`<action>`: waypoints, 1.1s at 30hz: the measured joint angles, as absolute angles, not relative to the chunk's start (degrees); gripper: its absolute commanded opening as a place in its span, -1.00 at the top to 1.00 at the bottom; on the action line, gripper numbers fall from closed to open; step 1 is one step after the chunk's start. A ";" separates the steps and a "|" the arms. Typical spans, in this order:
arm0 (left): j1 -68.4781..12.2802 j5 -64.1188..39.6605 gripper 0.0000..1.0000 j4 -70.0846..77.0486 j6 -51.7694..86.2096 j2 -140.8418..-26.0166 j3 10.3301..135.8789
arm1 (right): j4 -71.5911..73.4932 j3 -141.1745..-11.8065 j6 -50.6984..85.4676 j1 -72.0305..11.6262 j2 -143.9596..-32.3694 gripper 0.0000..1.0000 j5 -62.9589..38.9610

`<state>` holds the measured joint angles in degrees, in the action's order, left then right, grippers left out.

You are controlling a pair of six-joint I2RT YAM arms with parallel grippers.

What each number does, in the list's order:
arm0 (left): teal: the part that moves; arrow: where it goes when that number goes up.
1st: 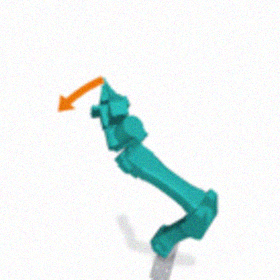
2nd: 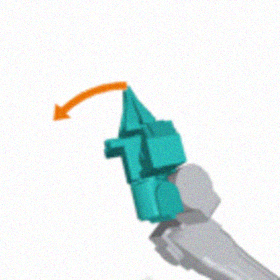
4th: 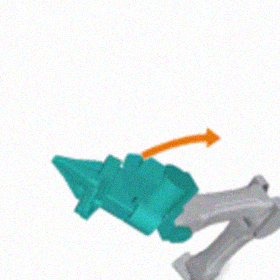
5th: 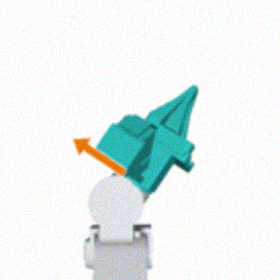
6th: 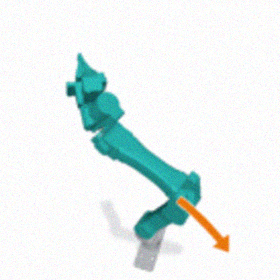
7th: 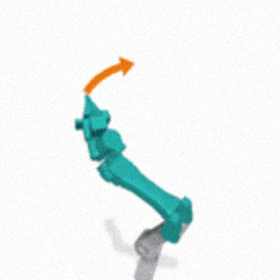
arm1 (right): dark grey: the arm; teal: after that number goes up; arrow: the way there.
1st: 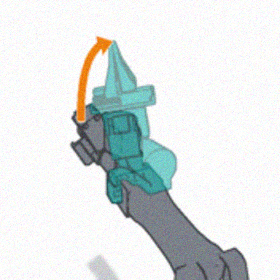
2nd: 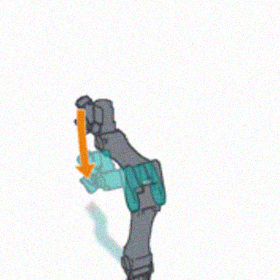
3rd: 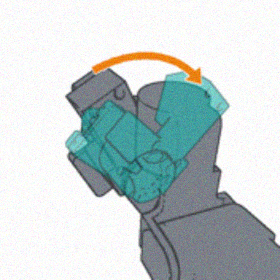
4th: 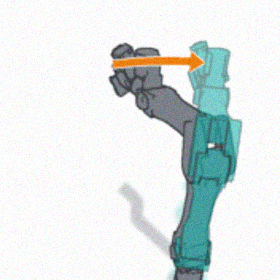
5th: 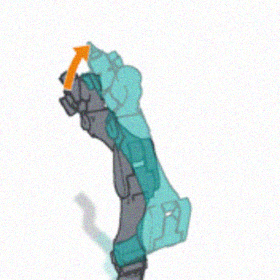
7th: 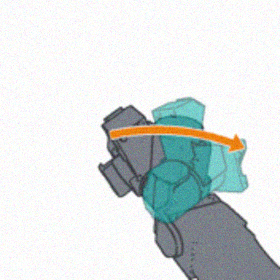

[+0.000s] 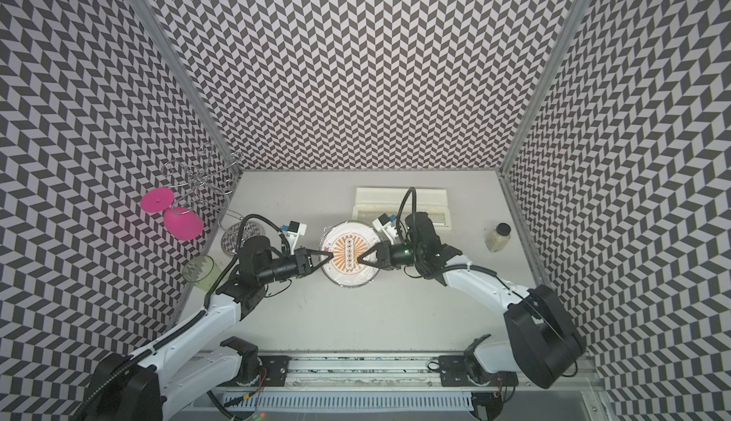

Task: Wrap the plate with plastic wrap
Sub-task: Cover the plate with plastic wrap.

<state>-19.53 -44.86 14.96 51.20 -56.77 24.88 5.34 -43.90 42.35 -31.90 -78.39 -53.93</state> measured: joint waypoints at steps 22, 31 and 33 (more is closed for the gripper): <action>-13.76 -45.84 -0.31 5.54 40.80 -57.87 38.50 | -2.09 -43.40 28.97 -27.57 -73.19 0.92 -55.70; -19.49 -46.15 0.07 9.45 43.05 -61.58 38.15 | -3.49 -43.40 28.03 -27.81 -73.17 0.93 -57.30; -19.46 -46.13 0.16 10.90 43.53 -61.91 38.15 | -3.49 -43.38 28.03 -27.92 -73.06 0.93 -57.74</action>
